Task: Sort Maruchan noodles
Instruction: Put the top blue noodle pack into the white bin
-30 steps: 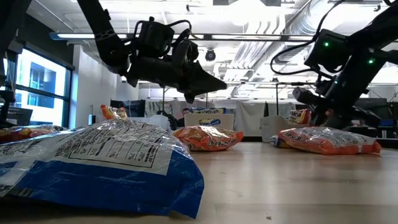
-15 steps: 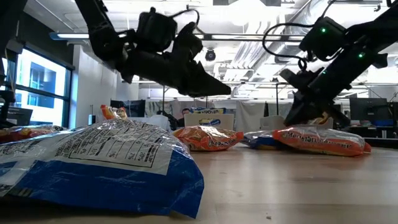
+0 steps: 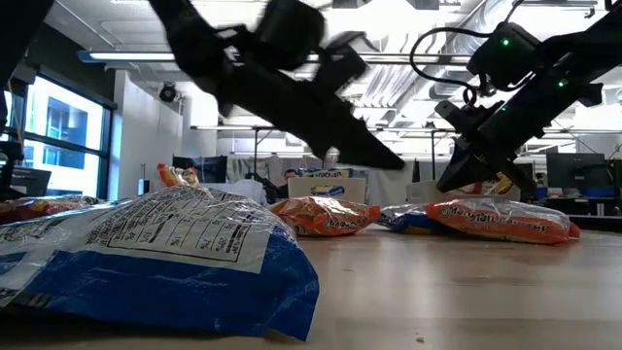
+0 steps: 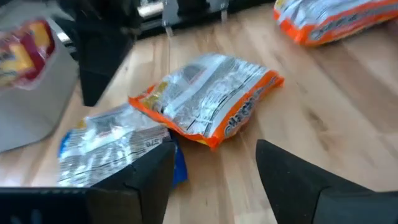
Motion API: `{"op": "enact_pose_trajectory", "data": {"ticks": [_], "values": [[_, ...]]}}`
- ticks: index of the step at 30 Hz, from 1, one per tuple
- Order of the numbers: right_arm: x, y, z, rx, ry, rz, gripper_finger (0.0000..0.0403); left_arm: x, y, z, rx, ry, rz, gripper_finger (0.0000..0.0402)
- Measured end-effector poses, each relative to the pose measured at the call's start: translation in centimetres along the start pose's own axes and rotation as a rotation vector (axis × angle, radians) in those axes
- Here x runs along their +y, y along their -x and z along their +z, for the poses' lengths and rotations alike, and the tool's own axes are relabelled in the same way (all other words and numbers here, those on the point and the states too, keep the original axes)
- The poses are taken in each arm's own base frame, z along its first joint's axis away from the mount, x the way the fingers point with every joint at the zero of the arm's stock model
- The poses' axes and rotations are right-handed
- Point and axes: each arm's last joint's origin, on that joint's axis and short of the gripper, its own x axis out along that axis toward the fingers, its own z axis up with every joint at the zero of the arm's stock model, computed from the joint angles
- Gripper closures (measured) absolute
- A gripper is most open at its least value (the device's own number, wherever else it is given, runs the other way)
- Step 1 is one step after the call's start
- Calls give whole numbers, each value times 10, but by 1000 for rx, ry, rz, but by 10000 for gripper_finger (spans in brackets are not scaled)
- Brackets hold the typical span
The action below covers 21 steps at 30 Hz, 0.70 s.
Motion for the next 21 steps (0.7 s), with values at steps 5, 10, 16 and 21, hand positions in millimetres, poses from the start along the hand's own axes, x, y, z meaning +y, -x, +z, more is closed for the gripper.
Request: {"op": "enact_pose_trajectory", "data": {"ticks": [5,10,16,21], "values": [[2,1,-1,3,13,12,403,-1,-32,-3,78,-9,28,188],[5,2,-4,8,25,31,403,0,-53,-3,156,-38,91,195],[7,3,-8,-1,40,37,403,1,-61,-10,252,-49,101,208],[11,4,-10,-10,51,53,403,11,-61,-13,260,-15,142,233]]}}
